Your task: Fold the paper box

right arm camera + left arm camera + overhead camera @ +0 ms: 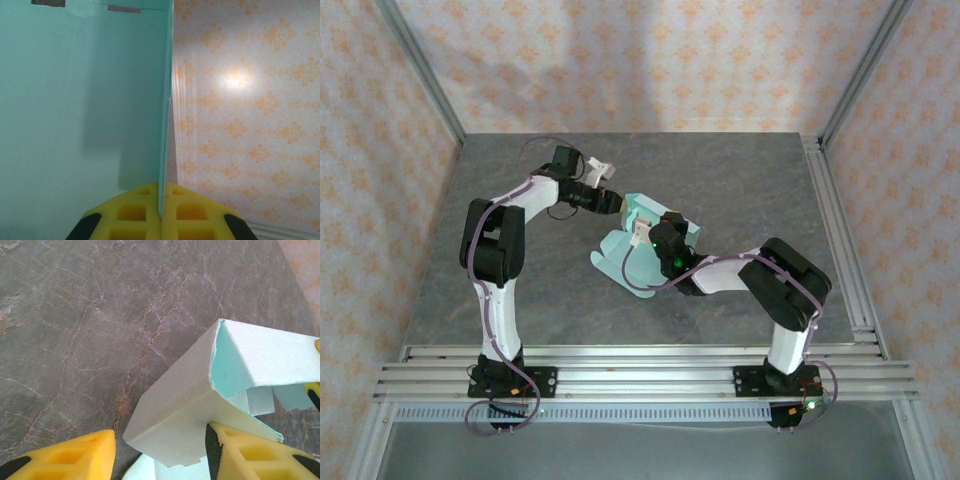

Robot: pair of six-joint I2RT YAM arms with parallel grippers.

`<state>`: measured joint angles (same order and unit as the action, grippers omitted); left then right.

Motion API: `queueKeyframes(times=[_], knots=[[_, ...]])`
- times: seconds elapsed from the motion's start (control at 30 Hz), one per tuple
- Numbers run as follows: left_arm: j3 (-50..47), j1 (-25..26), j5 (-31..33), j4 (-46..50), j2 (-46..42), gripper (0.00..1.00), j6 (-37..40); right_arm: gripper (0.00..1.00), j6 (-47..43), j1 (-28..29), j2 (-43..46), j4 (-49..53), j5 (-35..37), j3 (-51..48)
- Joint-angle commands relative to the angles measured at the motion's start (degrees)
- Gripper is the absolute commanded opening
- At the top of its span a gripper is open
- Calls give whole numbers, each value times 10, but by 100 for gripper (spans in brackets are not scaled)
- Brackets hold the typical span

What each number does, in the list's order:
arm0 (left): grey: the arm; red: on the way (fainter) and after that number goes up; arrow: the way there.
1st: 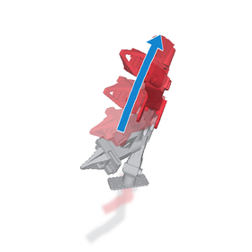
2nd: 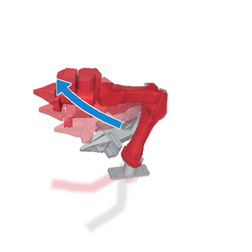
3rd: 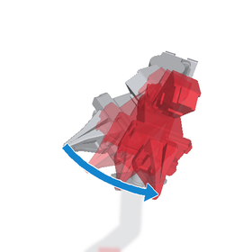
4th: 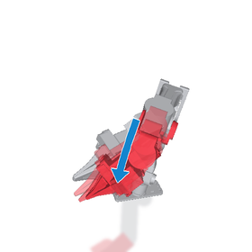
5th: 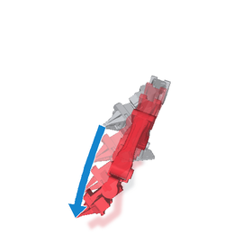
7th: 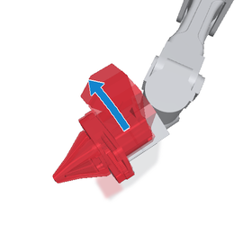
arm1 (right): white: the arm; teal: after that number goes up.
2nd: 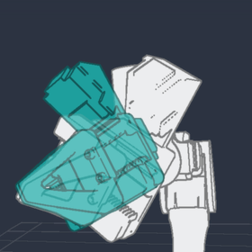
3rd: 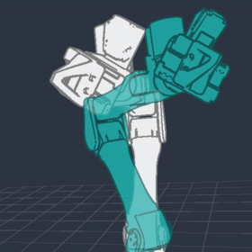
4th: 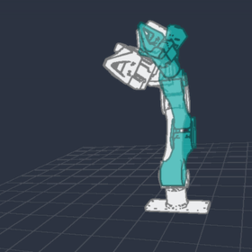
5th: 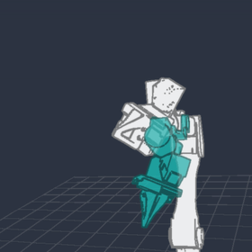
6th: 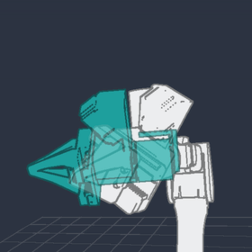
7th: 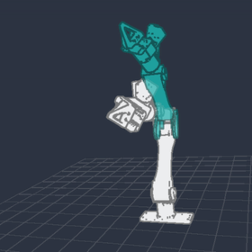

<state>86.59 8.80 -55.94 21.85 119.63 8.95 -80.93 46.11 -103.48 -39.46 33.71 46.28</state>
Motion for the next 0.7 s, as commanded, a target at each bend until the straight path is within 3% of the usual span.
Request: queueKeyframes(times=[0.0,0.67], knots=[[20,8,-9,25,21,52,19,0,11,-1,5,20,10,11],[50,33,-27,50,42,55,46,0,9,0,2,28,3,17]])
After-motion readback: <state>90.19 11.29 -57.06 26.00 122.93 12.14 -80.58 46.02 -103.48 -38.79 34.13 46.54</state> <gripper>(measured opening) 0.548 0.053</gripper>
